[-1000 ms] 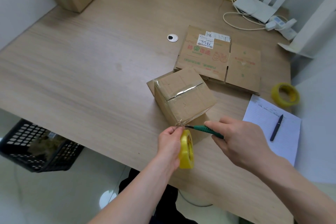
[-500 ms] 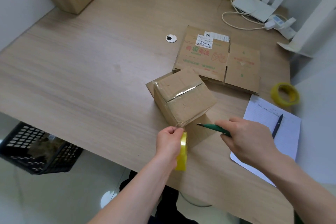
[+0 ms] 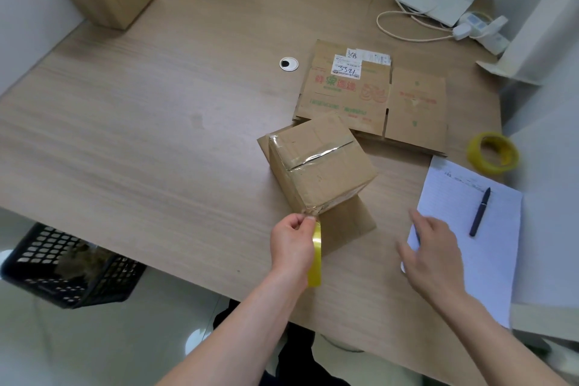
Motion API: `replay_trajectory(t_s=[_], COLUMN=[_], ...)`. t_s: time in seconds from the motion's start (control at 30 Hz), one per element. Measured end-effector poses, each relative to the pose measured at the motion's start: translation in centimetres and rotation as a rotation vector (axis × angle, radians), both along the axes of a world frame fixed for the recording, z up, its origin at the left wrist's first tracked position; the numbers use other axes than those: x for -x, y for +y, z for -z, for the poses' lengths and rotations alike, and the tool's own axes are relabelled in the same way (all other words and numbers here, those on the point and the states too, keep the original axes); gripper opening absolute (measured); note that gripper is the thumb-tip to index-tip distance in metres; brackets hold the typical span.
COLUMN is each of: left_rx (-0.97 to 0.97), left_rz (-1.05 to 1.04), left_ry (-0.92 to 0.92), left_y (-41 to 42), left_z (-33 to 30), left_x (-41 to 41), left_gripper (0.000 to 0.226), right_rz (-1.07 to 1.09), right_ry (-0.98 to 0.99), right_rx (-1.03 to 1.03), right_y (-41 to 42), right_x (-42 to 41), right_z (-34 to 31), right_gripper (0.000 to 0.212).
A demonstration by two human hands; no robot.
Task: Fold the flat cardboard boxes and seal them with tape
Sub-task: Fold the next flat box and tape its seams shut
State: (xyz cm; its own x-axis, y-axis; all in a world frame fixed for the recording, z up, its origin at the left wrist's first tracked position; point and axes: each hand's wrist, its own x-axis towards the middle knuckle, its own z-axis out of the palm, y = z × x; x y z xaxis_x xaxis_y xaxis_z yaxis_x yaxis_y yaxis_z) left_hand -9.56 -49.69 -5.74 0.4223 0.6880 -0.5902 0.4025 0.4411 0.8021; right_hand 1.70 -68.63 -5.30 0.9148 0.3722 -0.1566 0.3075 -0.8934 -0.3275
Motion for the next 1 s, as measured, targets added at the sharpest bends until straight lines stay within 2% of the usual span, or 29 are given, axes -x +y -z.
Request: replay_trajectory(t_s=[0.07, 0.1, 0.17, 0.27, 0.53, 0.67, 0.77, 0.9, 1.0], left_rx=[-0.011, -0.013, -0.007, 0.007, -0.06, -0.11, -0.098, -0.151, -0.317], left_rz=[-0.005, -0.008, -0.012, -0.02, -0.001, 0.163, 0.256, 0.497, 0.6], left_ry=[-0.003, -0.008, -0.018, -0.022, 0.031, 0.156, 0.148, 0.191, 0.211], left_y=[-0.1, -0.2, -0.2, 0.0, 0.0, -0.2, -0.6, 1.4, 5.2], left_z=[0.1, 0.1, 0.1, 0.1, 0.4, 0.0, -0.2, -0.8, -1.8], left_x=[-0.2, -0.2, -0.3, -0.3, -0.5, -0.7, -0.5, 1.4, 3.0], left_gripper=[0.028, 0.027, 0.023, 0.021, 0.03, 0.029, 0.034, 0.028, 0.031], right_rz=[-0.192, -0.296, -0.489, -0.663, -0.707, -0.704, -0.686, -0.655, -0.678], right_ry=[-0.118, -0.165, -0.172, -0.092, -0.134, -0.12, -0.122, -0.105, -0.123], right_rx=[-0.275, -0.336, -0.332, -0.185, -0.142, -0.12, -0.13, -0.151, -0.166], right_y=[4.5, 6.6, 10.3, 12.9, 13.2, 13.5, 13.5, 13.4, 13.1], right_x=[0.5, 0.6, 0.7, 0.5, -0.1, 0.1, 0.4, 0.5, 0.4], right_z=[-2.5, -3.4, -4.6, -4.7, -4.0, -4.4, -4.4, -4.4, -4.4], right_gripper=[0.047, 0.044, 0.041, 0.031, 0.027, 0.029, 0.029, 0.03, 0.026])
